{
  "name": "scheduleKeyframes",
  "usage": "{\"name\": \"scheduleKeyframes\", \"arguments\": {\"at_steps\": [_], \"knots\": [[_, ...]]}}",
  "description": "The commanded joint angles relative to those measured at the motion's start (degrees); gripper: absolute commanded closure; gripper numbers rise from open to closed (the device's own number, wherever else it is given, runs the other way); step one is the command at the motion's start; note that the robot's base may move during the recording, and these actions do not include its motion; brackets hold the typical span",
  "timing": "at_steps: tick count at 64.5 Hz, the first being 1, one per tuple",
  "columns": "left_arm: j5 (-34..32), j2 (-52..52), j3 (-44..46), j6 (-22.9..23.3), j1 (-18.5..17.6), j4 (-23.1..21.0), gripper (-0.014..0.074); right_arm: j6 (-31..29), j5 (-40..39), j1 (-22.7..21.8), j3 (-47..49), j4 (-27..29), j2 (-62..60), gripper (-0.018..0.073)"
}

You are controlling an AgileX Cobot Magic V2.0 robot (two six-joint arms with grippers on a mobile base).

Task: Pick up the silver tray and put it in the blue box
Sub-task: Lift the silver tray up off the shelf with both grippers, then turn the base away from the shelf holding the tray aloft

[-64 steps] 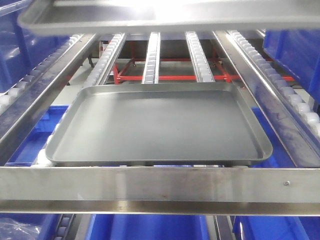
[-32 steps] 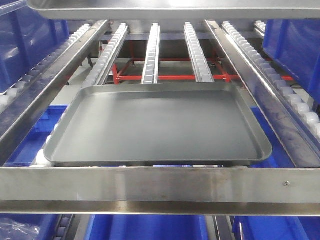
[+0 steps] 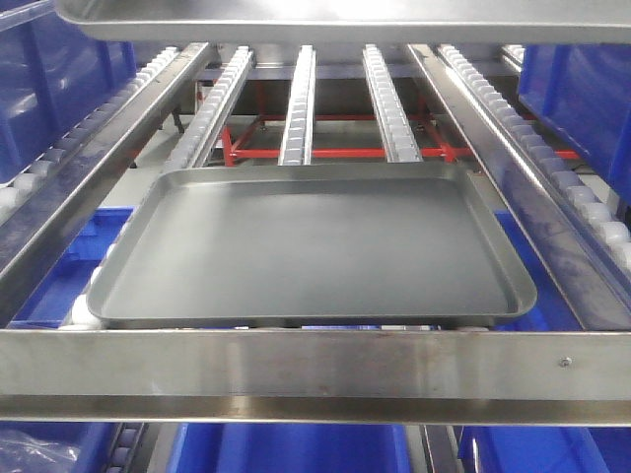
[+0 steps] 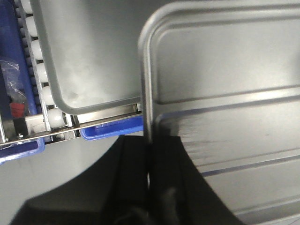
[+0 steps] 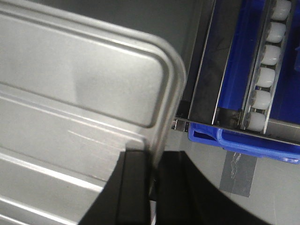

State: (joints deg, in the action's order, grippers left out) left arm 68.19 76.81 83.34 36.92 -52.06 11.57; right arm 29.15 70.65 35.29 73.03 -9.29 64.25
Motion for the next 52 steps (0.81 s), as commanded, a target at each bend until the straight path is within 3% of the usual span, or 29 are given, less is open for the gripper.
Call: {"name": "scheduleKeyframes", "arguments": {"at_steps": [1, 52], "knots": [[-0.1, -1.9, 1.7, -1.6, -0.5, 3.1, 0.07, -1.5, -0.6, -0.1, 1.7, -4.0, -0.9, 0.0501], [-0.1, -1.7, 1.7, -1.6, -0.5, 3.1, 0.07, -1.5, -0.7, -0.3, 1.7, -4.0, -0.9, 0.0501]]}}
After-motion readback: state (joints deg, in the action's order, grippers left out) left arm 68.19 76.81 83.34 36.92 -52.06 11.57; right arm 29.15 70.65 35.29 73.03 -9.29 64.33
